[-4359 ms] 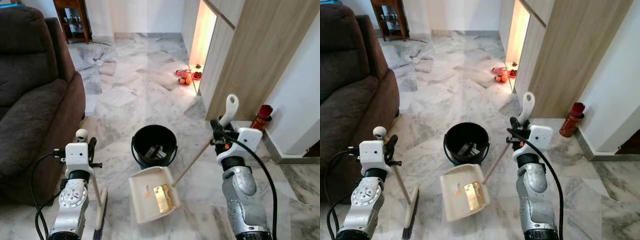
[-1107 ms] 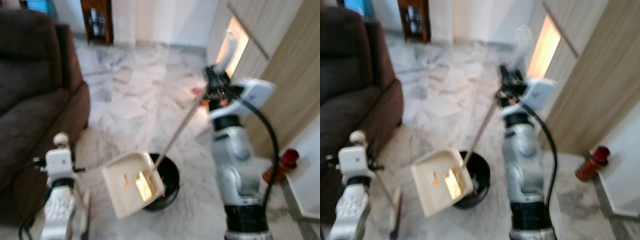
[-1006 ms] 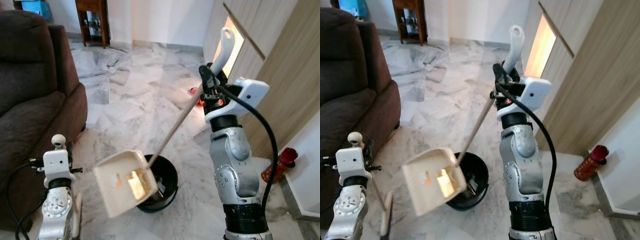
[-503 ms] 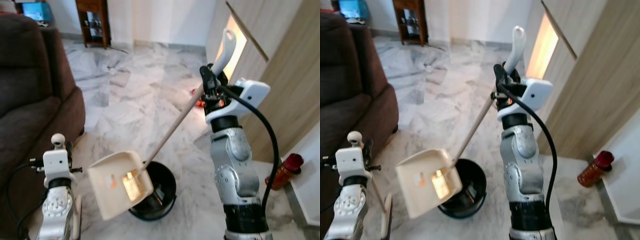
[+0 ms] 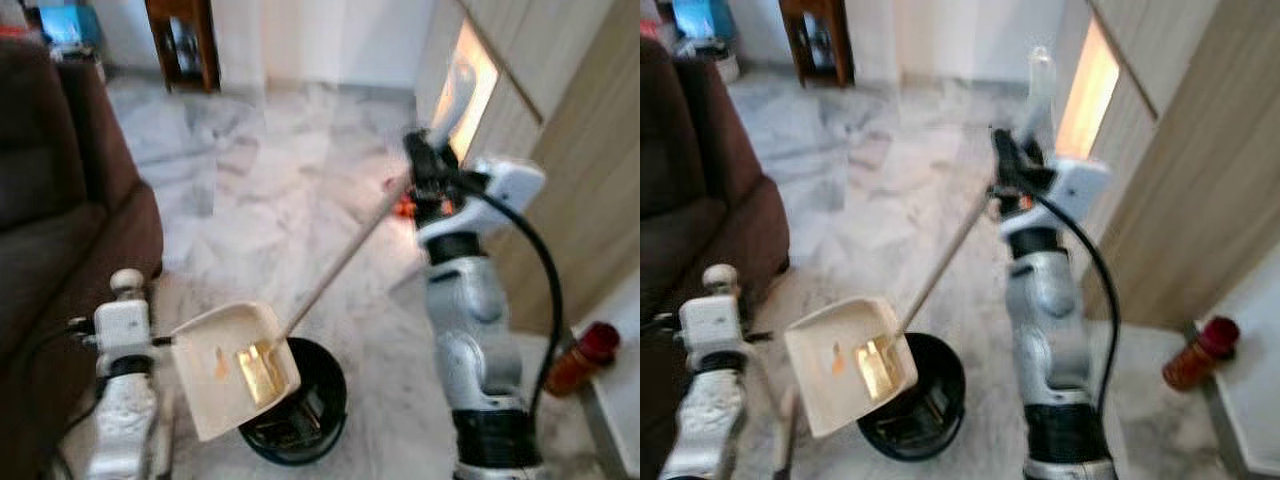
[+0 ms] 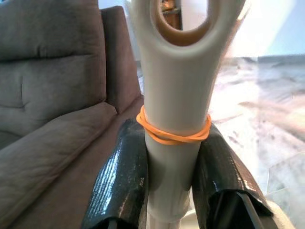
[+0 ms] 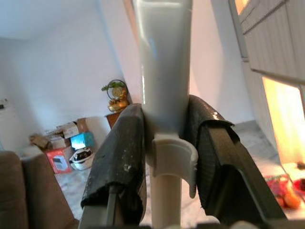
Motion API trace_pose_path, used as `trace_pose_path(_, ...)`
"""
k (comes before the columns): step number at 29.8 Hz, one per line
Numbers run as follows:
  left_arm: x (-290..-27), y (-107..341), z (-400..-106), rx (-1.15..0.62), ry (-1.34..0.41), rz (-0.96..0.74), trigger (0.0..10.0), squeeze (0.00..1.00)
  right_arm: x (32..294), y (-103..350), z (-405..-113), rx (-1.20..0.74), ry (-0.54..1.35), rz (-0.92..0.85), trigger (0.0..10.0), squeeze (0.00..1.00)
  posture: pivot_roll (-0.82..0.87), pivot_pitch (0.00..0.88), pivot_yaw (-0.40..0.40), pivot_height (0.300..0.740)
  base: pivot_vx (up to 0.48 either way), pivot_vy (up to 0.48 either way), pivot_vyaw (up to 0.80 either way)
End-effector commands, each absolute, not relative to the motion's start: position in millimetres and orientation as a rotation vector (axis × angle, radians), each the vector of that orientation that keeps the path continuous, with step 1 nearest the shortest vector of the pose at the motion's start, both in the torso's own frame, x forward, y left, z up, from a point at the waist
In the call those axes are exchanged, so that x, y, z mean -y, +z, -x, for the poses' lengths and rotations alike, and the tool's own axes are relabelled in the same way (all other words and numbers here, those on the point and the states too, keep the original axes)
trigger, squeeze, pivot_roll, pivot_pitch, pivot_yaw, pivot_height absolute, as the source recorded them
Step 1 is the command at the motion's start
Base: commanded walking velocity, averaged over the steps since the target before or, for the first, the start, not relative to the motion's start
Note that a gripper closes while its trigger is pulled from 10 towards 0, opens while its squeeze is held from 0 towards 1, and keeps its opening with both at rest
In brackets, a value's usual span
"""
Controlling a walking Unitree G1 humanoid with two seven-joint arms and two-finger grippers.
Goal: Sweep floor
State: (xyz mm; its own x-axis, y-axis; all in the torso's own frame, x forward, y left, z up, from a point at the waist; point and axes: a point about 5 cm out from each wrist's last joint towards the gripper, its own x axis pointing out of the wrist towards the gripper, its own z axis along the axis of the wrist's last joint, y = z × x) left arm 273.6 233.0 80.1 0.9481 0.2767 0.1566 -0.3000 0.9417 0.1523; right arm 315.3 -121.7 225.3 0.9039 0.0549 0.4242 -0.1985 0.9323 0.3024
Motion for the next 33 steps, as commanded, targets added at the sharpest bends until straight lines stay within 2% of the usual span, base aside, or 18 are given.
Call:
trace_pose_path(1,-239,88,-273,0.169,0.302,-0.205,10.0,0.00,113,241,-312,0.490,0.170,-0.355,10.0,0.00,0.15,0.000,-0.036,0.740,0.000,0.000,0.00)
trace_pose_path(14,-241,88,-271,0.172,0.305,-0.207,10.0,0.00,108,256,-305,0.616,0.145,-0.250,10.0,0.00,0.15,0.000,-0.036,0.740,0.000,0.000,0.00)
trace_pose_path(23,-239,88,-271,0.173,0.303,-0.204,10.0,0.00,82,262,-292,0.738,0.246,-0.048,10.0,0.00,0.15,0.000,-0.034,0.740,0.000,0.000,0.00)
trace_pose_path(33,-239,87,-270,0.173,0.303,-0.202,10.0,0.00,64,258,-282,0.759,0.300,-0.046,10.0,0.00,0.15,0.000,-0.038,0.740,0.000,0.000,0.00)
